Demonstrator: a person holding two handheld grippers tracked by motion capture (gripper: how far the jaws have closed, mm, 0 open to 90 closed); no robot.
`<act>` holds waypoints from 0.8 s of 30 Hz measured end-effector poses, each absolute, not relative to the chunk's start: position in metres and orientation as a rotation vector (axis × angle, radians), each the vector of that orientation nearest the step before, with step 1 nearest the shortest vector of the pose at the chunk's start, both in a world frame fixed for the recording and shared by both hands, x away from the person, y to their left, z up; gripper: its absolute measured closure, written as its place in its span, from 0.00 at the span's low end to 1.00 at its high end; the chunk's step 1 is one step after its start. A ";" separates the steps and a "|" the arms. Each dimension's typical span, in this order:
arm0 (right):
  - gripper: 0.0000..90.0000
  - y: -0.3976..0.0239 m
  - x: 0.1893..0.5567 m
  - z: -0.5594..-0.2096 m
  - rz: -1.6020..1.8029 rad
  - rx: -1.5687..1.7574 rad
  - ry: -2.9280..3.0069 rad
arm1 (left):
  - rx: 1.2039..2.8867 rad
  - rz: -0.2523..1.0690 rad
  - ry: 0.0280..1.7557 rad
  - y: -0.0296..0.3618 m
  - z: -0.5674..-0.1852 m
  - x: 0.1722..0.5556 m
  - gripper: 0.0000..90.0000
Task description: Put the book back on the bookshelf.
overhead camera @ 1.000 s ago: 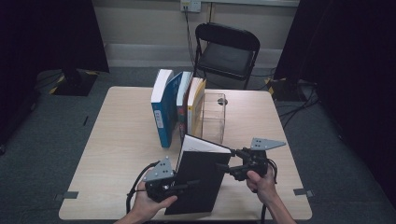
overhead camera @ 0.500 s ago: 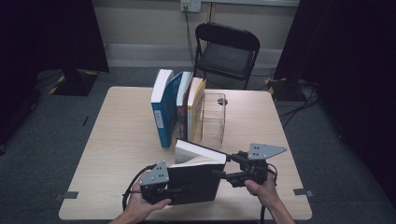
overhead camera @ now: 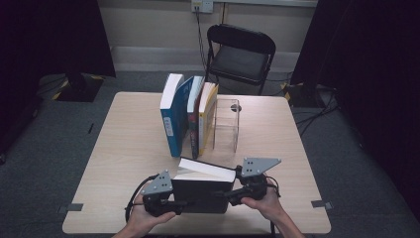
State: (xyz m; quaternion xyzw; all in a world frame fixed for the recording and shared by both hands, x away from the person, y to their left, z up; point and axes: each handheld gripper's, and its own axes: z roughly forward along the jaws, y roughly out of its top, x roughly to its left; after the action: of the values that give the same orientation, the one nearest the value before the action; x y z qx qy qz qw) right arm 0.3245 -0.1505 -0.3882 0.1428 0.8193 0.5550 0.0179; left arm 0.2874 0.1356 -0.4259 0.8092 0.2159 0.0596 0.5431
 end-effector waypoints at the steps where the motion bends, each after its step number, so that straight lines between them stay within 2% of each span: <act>1: 0.45 -0.150 0.324 -0.388 1.724 0.439 2.551 | 1.921 0.141 0.513 0.136 -0.426 0.287 0.64; 7: 0.49 -0.153 0.322 -0.391 1.750 0.462 2.530 | 1.869 0.192 0.592 0.162 -0.423 0.281 0.55; 10: 0.49 -0.152 0.321 -0.393 1.760 0.492 2.514 | 1.854 0.204 0.657 0.174 -0.427 0.284 0.54; 13: 0.47 -0.151 0.319 -0.393 1.746 0.503 2.498 | 1.862 0.178 0.663 0.173 -0.430 0.289 0.54; 15: 0.46 -0.149 0.316 -0.395 1.730 0.513 2.478 | 1.882 0.166 0.665 0.168 -0.433 0.292 0.48; 17: 0.44 -0.145 0.316 -0.398 1.731 0.523 2.475 | 1.904 0.156 0.664 0.158 -0.436 0.292 0.48; 19: 0.44 -0.140 0.315 -0.401 1.713 0.524 2.467 | 1.914 0.188 0.668 0.154 -0.435 0.293 0.44; 22: 0.45 -0.131 0.315 -0.411 1.693 0.546 2.450 | 1.898 0.171 0.686 0.155 -0.436 0.299 0.50; 24: 0.45 -0.130 0.316 -0.411 1.701 0.568 2.430 | 1.898 0.183 0.685 0.154 -0.437 0.301 0.50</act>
State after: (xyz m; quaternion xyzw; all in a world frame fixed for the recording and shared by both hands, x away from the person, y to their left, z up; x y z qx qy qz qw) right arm 0.3157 -0.1304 -0.4109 0.1879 0.8032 0.5621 0.0609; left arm 0.3005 0.1540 -0.4367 0.7948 0.2870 0.0767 0.5291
